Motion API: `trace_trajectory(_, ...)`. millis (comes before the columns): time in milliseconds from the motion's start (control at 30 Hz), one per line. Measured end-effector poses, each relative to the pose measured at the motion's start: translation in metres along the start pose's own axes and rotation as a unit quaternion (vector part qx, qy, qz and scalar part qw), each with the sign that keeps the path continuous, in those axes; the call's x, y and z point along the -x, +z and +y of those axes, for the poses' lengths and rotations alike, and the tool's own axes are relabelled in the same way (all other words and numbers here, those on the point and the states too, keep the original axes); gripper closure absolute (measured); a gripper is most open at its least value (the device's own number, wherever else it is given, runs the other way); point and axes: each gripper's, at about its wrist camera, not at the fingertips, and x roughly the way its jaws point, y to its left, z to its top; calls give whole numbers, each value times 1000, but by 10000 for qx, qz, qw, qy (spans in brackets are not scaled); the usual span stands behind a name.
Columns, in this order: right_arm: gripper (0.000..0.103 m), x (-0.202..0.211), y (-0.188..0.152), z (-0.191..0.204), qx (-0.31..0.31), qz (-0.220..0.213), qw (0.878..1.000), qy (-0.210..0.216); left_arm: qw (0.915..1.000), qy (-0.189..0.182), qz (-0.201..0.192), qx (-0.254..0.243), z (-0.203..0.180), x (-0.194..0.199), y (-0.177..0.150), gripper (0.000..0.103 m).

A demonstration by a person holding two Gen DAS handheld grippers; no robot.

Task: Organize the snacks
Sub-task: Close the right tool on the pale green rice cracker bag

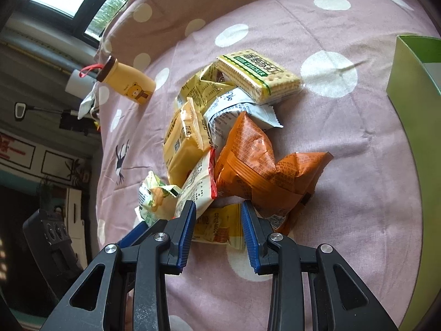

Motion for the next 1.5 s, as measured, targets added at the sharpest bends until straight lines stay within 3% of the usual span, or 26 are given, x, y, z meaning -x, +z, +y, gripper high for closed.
trace_trajectory(200,68,18,10,13,132,-304,9992,206,10000,-5,-24,31,-2,0,0,28)
trace_trajectory(433,68,-23,34,36,594,-18,9973,-438,10000,10,-51,-44,-8,-3,1,28)
trace_trajectory(700,68,-40,28,43,963,163,9922,-780,9998,122,-60,-135,-11,-9,2,29)
trace_trajectory(833,68,-38,18,48,1094,343,9916,-603,9998,19,-2,-177,-10,-8,1,34)
trace_trajectory(967,68,-33,1,51,1118,558,9922,-6,9996,-29,70,-262,-12,-8,-2,35)
trace_trajectory(1033,68,-34,-3,48,971,586,9935,-97,9994,19,90,-339,-14,-8,-4,35)
trace_trajectory(1133,68,-30,0,38,742,297,9945,-680,9994,59,83,-320,-12,-6,-4,44)
trace_trajectory(1300,68,-20,12,26,497,168,9978,-396,9999,66,19,92,12,5,3,48)
trace_trajectory(1500,68,-24,22,56,939,4,9950,-332,9980,378,50,498,36,9,8,44)
